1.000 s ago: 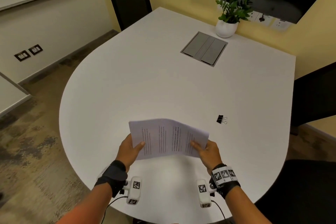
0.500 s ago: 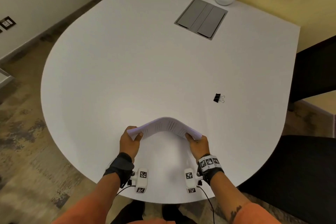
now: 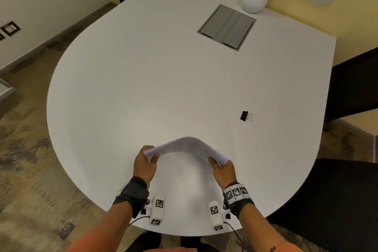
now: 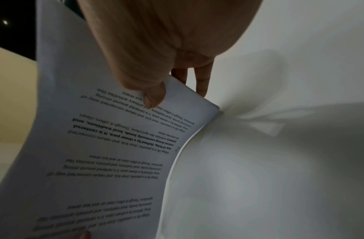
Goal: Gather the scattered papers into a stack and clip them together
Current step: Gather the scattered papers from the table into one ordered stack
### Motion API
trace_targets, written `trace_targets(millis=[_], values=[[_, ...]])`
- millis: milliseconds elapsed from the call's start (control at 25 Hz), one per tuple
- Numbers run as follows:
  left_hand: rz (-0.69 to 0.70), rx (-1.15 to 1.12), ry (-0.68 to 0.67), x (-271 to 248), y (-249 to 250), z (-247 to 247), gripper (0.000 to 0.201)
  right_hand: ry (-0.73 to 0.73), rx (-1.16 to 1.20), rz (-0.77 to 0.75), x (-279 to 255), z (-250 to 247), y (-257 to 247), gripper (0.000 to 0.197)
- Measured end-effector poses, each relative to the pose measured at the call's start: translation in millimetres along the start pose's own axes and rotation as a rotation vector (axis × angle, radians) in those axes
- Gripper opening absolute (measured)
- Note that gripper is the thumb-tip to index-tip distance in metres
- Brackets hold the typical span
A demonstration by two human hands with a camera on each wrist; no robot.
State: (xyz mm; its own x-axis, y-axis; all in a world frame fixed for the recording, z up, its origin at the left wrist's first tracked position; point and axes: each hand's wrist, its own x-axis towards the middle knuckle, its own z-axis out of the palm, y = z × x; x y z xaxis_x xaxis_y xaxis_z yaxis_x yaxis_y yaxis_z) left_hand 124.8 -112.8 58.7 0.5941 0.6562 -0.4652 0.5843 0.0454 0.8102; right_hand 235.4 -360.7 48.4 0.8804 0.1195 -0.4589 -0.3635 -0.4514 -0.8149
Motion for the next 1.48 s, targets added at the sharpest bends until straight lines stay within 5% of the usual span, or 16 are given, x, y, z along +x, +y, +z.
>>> trace_targets(millis=[280,560,760,1200,1480], values=[[0.002,0.001,-0.021,8,16,-15,0.022,-0.057,-0.195,0.012,1,-7,-1,0.028],[0.042,-0.030,-0.163,25,41,-68,0.027,-0.287,0.242,0.228,-34,-31,-15,0.022],[-0.082,-0.291,-0.238,8,31,-95,0.033,-0.228,0.482,0.393,-48,-35,0,0.032],[-0.030,-0.574,-0.290,-17,82,-54,0.028,-0.179,0.771,0.392,-86,8,-9,0.032],[0.010,-0.595,-0.274,-10,99,-42,0.024,-0.194,0.702,0.401,-104,13,-20,0.046]])
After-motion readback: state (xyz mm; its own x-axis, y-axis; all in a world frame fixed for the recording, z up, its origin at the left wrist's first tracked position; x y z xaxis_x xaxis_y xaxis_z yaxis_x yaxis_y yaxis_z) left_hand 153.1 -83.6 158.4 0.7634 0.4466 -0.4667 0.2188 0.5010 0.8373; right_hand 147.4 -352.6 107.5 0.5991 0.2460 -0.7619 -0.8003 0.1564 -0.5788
